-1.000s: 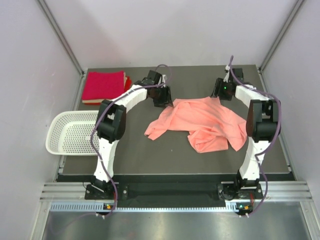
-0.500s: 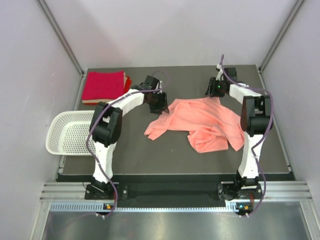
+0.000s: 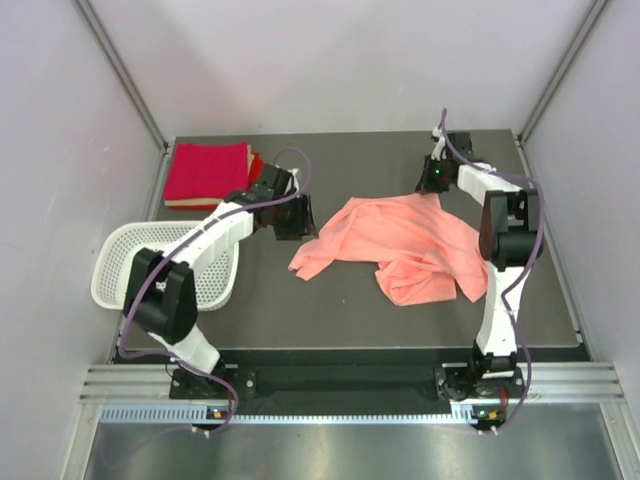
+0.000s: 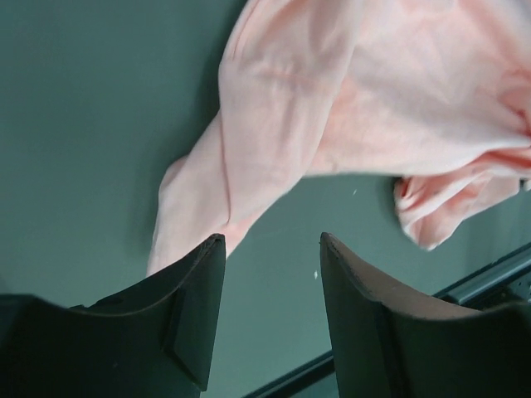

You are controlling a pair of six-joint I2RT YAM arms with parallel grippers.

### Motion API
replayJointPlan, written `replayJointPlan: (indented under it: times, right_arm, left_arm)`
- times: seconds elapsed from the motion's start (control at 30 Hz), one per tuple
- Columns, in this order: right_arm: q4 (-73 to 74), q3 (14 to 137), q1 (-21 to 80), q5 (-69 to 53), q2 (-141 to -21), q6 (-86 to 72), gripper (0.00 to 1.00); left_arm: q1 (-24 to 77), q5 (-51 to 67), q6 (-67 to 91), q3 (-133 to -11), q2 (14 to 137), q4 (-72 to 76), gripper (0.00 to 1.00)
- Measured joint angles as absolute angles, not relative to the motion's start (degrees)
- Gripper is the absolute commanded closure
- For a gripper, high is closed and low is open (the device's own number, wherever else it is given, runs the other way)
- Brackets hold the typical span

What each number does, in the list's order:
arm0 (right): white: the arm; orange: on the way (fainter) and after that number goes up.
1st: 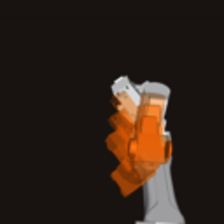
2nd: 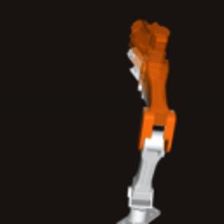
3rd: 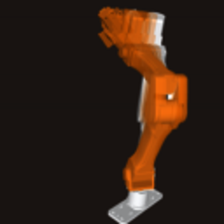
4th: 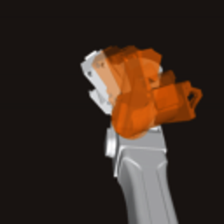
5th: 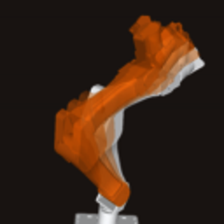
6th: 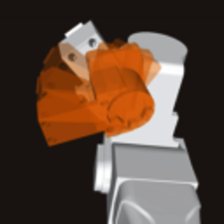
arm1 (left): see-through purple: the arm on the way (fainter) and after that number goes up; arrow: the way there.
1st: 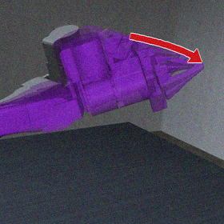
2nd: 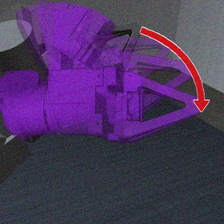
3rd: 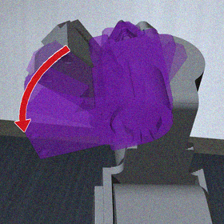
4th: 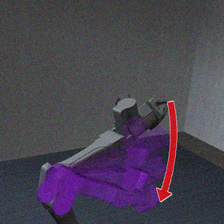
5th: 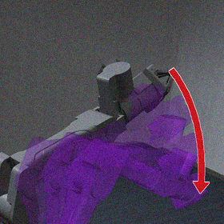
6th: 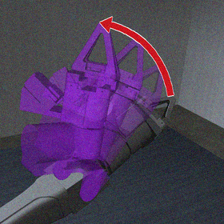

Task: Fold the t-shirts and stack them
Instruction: Flatten the tshirt out

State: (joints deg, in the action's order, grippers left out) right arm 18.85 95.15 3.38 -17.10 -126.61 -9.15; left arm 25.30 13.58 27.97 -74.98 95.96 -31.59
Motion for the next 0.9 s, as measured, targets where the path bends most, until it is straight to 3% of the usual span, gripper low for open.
replayJointPlan:
  times: [0.2, 0.6, 0.9]
  right_arm:
    - [21.3, 95.3, 3.4, -15.2, -122.5, -9.5, 1.0]
    - [19.5, 76.6, 3.4, -3.9, -90.2, -12.6, 1.0]
    - [23.5, 63.8, 1.1, 5.9, -87.7, -17.1, 1.0]
  left_arm:
    - [25.3, 13.4, 28.4, -64.8, 88.6, -33.2, 0.45]
    - [25.3, 17.8, 30.6, -56.3, 81.8, -30.3, 0.45]
    - [25.3, 19.9, 33.9, -49.7, 82.0, -27.4, 0.45]
